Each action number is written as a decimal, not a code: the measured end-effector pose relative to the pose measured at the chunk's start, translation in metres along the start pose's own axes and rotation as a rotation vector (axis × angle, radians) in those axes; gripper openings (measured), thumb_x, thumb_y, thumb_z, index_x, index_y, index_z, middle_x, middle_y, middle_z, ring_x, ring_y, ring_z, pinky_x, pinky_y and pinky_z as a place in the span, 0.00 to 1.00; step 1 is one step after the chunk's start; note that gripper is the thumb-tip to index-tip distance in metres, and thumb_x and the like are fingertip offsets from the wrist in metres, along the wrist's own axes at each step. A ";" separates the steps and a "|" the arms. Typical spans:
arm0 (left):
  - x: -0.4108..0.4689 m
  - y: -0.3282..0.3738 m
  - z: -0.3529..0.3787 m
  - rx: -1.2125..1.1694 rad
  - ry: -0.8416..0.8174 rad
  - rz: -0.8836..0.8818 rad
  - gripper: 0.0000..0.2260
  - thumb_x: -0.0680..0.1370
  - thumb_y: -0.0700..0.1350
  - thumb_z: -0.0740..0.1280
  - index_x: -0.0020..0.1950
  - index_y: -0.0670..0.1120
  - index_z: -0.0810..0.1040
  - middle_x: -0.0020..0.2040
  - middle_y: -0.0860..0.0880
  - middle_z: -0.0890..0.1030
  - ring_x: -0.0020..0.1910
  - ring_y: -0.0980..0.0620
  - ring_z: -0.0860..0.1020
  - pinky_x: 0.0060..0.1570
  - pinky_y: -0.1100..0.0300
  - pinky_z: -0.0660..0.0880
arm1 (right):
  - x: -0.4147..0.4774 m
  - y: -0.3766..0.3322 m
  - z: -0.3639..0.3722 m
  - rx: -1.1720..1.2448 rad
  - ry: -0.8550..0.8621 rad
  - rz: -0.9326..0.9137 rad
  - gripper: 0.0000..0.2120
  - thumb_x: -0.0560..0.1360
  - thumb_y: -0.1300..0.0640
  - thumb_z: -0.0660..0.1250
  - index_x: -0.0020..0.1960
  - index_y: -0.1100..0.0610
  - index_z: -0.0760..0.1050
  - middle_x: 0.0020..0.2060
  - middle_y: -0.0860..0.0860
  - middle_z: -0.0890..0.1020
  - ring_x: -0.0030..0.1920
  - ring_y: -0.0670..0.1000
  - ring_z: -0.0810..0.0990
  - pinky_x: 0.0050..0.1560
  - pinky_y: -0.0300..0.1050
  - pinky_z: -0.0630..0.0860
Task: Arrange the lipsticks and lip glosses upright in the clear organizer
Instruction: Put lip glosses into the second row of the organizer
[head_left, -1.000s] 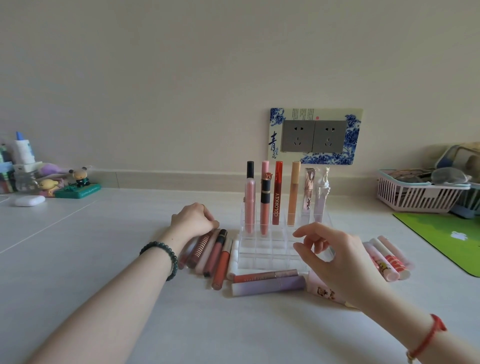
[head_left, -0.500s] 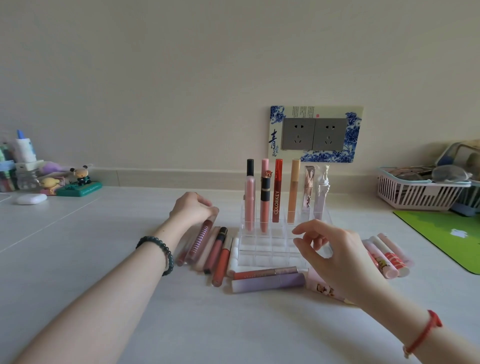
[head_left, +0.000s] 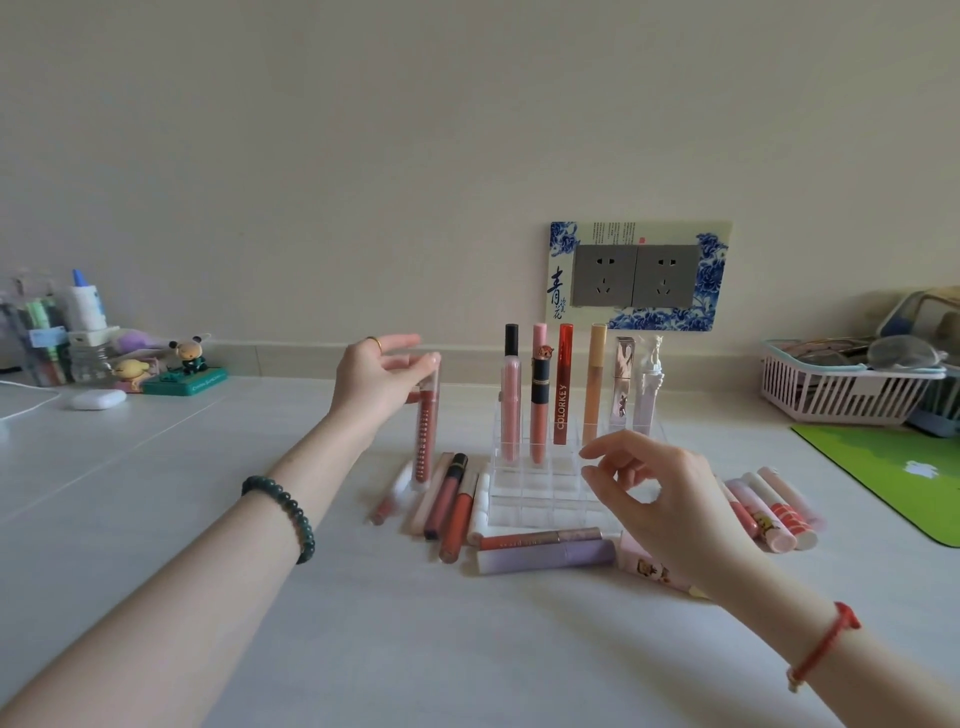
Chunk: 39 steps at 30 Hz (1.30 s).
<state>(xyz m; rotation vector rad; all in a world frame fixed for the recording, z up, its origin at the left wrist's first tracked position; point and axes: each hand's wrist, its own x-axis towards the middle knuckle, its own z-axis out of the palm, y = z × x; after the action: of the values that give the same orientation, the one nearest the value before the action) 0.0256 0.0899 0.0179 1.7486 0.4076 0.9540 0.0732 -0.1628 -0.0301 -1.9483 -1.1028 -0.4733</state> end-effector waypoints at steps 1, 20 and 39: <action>-0.002 0.005 0.000 -0.046 -0.003 0.011 0.15 0.72 0.41 0.71 0.57 0.42 0.76 0.39 0.49 0.79 0.30 0.59 0.80 0.30 0.69 0.78 | 0.001 -0.002 0.001 0.029 -0.007 0.000 0.09 0.70 0.57 0.69 0.44 0.44 0.74 0.32 0.40 0.79 0.39 0.42 0.77 0.42 0.28 0.73; -0.062 0.038 0.044 -0.366 -0.168 0.151 0.04 0.69 0.42 0.73 0.41 0.51 0.82 0.36 0.55 0.84 0.37 0.59 0.81 0.41 0.64 0.80 | 0.036 -0.027 0.022 0.222 -0.059 0.120 0.09 0.70 0.58 0.69 0.50 0.56 0.73 0.36 0.42 0.78 0.35 0.39 0.77 0.37 0.28 0.75; -0.053 -0.054 0.023 0.132 -0.235 0.001 0.06 0.74 0.41 0.67 0.48 0.51 0.79 0.47 0.55 0.81 0.49 0.58 0.77 0.51 0.67 0.69 | 0.078 0.020 0.023 0.106 0.034 0.264 0.12 0.72 0.63 0.66 0.56 0.61 0.74 0.47 0.54 0.80 0.42 0.47 0.76 0.47 0.39 0.74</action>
<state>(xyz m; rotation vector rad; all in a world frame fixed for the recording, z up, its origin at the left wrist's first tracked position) 0.0194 0.0606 -0.0554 1.9555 0.3233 0.7243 0.1308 -0.1085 -0.0020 -1.9490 -0.8170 -0.2978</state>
